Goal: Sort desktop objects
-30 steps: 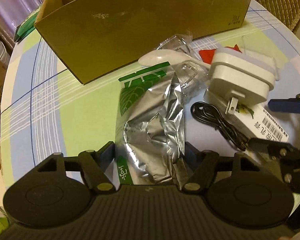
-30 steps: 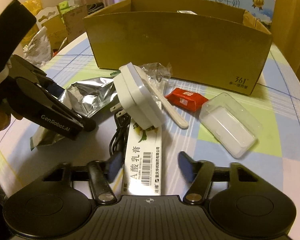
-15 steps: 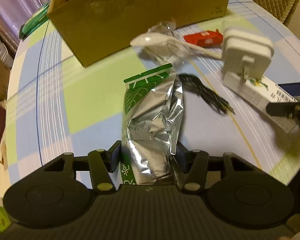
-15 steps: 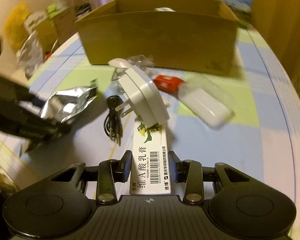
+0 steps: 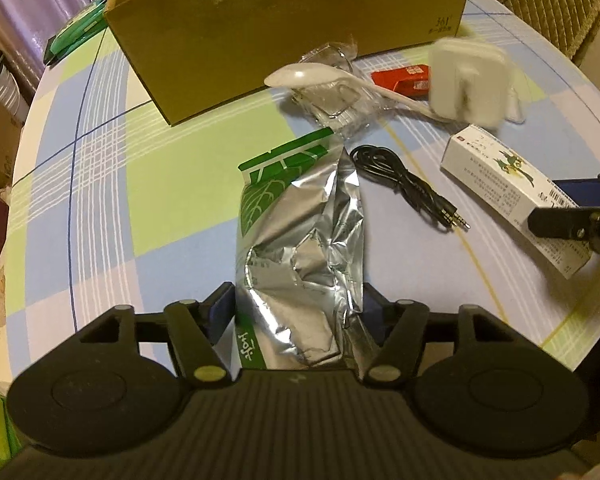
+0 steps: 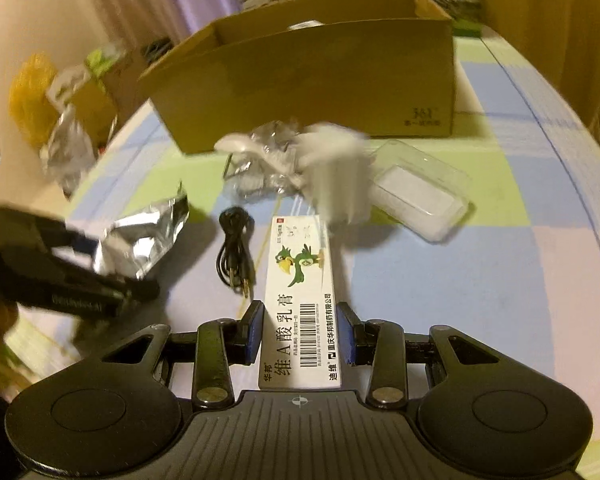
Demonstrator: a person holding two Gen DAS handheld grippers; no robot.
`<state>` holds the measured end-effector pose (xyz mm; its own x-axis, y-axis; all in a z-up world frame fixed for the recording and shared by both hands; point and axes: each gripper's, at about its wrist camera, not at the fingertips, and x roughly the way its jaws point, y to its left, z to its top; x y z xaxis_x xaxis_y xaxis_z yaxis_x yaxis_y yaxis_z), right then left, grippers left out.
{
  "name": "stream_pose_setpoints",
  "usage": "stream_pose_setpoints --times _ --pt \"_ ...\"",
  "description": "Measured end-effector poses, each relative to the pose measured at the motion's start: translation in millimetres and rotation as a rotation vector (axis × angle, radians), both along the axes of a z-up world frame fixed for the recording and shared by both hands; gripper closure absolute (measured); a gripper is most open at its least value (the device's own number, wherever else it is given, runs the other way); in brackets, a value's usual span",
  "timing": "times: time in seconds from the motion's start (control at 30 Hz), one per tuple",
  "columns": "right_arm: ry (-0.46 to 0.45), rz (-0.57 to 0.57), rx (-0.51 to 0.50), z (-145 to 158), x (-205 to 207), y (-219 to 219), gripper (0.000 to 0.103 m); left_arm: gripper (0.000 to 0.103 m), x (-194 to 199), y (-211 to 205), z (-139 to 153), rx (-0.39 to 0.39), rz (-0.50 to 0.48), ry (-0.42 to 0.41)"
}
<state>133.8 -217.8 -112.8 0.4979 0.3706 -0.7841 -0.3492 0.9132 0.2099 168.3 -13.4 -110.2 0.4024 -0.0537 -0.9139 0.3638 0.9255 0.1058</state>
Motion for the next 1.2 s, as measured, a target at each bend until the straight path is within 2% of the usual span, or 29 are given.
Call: stream_pose_setpoints --times 0.2,0.33,0.47,0.53,0.57,0.6,0.7,0.93,1.1,1.17,1.2 --pt "-0.033 0.041 -0.070 -5.9 -2.8 11.4 0.066 0.028 1.0 1.3 -2.1 -0.007 0.006 0.007" --pt "-0.031 0.034 -0.075 -7.6 -0.3 13.1 0.057 0.026 5.6 0.3 -4.9 -0.002 0.007 0.012" --pt "-0.035 0.032 -0.082 -8.1 3.3 15.5 0.054 0.025 11.9 -1.3 -7.6 -0.002 0.001 0.024" --pt "-0.040 0.034 -0.085 -7.7 5.0 16.1 0.054 0.031 14.6 -0.2 -7.5 -0.015 0.006 0.033" --pt "-0.042 0.036 -0.089 -7.9 5.6 16.9 0.054 0.037 15.2 0.3 -6.8 -0.026 0.009 0.037" --pt "-0.041 0.038 -0.091 -8.3 6.0 17.5 0.054 0.048 15.0 0.1 -5.7 -0.023 0.008 0.035" --pt "-0.032 0.037 -0.087 -10.4 8.7 18.3 0.054 0.060 13.4 2.1 1.1 -0.024 0.008 0.021" --pt "-0.049 0.041 -0.119 -13.9 10.0 20.8 0.054 0.061 12.3 1.9 7.0 -0.051 0.014 0.006" --pt "-0.062 0.069 -0.177 -19.6 7.7 29.6 0.055 0.061 10.5 -3.3 14.3 -0.069 0.004 -0.018" --pt "-0.062 0.067 -0.181 -20.9 7.0 32.2 0.066 0.061 10.6 -4.1 13.4 -0.070 0.005 -0.017" --pt "-0.058 0.057 -0.171 -20.5 7.1 32.1 0.067 0.061 10.6 -4.4 13.0 -0.072 0.005 -0.016"
